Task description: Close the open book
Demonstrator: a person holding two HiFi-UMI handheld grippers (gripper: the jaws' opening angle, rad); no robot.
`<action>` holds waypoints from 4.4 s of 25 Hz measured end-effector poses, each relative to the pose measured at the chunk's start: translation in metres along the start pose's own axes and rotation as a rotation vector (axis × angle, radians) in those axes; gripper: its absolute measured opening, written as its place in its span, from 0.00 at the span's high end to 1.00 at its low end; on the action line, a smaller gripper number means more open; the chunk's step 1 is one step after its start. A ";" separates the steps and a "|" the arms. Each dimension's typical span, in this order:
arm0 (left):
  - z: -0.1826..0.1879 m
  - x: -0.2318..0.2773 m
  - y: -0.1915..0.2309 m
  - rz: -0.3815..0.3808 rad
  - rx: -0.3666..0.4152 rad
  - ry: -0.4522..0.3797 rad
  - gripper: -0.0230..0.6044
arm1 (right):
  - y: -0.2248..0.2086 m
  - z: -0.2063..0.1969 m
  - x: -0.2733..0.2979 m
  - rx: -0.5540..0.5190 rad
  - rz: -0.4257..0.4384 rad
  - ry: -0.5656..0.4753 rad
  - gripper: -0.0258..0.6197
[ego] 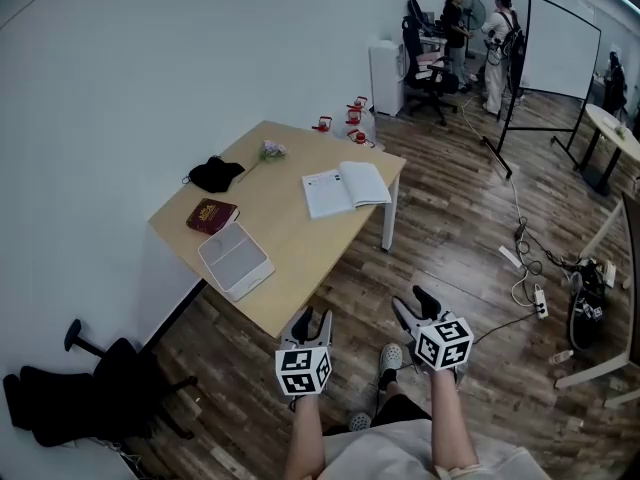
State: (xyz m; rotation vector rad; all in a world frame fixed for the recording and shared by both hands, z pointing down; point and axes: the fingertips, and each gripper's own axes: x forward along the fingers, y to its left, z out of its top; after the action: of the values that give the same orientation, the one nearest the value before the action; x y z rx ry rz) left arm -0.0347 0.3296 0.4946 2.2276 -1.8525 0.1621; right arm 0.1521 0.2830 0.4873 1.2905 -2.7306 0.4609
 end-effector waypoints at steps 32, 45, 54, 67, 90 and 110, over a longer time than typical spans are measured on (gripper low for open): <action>0.094 0.281 0.066 0.058 -0.005 0.015 0.69 | -0.187 0.080 0.244 0.113 0.059 0.079 0.53; 0.096 0.353 0.069 0.096 -0.026 0.012 0.69 | -0.274 0.088 0.297 0.172 0.032 0.096 0.54; 0.070 0.379 0.097 0.120 -0.097 0.065 0.69 | -0.283 0.056 0.333 0.209 0.015 0.183 0.54; 0.110 0.491 0.171 0.069 -0.108 0.059 0.69 | -0.311 0.097 0.460 0.200 -0.025 0.189 0.54; 0.059 0.561 0.195 -0.037 -0.083 0.186 0.69 | -0.394 -0.016 0.521 0.276 -0.177 0.371 0.54; 0.033 0.554 0.224 -0.034 -0.168 0.205 0.69 | -0.391 -0.087 0.570 0.203 -0.183 0.551 0.27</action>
State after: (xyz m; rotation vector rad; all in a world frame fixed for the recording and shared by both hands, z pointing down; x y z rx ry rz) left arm -0.1504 -0.2446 0.6185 2.0449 -1.6565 0.2112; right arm 0.0830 -0.3463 0.7771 1.2106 -2.1355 0.9324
